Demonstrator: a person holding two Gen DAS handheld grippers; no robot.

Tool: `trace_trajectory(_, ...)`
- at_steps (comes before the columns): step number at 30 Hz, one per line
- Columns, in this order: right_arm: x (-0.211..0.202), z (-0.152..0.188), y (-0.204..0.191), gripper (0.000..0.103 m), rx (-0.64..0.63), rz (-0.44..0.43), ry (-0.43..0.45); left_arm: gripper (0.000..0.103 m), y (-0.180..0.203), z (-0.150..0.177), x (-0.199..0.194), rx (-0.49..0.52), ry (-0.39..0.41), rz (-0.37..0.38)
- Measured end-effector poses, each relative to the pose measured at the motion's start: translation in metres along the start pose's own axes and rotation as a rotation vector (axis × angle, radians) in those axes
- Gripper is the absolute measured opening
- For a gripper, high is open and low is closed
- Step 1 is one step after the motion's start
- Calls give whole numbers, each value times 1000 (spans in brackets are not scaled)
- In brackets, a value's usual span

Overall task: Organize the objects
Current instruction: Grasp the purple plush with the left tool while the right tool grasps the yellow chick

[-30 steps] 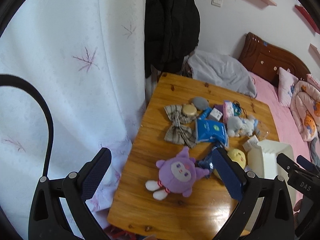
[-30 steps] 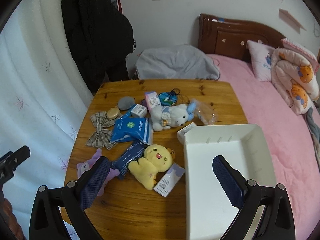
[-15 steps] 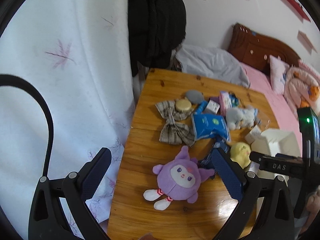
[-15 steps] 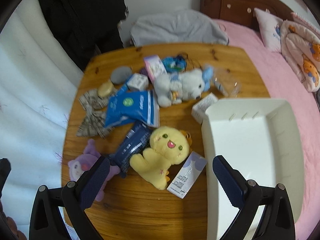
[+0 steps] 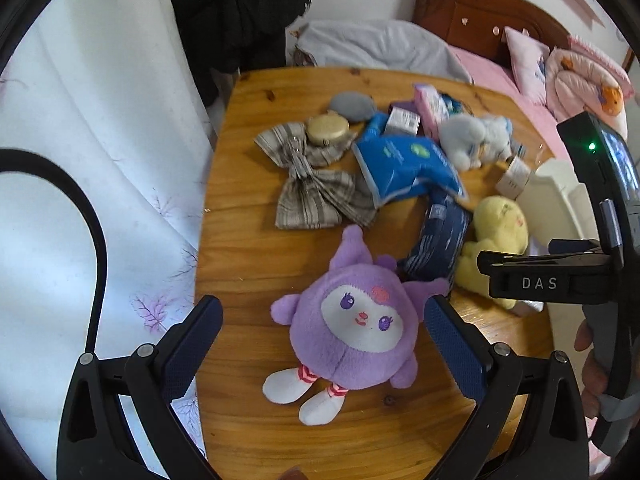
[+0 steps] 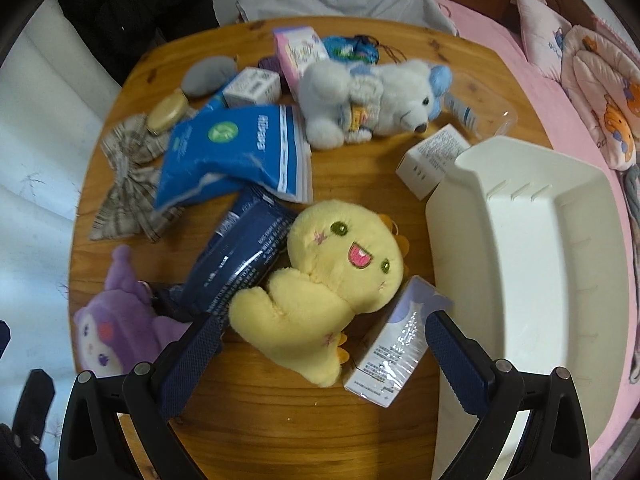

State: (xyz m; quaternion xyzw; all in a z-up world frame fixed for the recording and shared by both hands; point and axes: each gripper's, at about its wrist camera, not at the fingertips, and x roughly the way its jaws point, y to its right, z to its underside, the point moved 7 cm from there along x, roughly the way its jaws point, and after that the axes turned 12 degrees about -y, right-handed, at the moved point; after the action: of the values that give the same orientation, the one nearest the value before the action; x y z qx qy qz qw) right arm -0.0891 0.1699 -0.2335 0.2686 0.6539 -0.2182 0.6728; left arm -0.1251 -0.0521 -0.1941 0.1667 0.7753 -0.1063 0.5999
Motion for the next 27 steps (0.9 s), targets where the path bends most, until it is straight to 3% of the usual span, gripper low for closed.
trace_trajectory(10, 29, -6, -1, 103, 14, 10, -43, 101, 5, -8, 42, 54, -64, 0)
trace_trajectory(16, 31, -9, -2, 102, -19, 70, 10, 100, 14, -8, 55, 93, -86, -6)
trace_trajectory(19, 35, -9, -5, 92, -38, 86, 20, 98, 20, -8, 59, 112, -84, -12)
trace_trajectory(27, 36, -8, -7, 92, -56, 93, 46, 95, 30, -1, 73, 137, -126, -21)
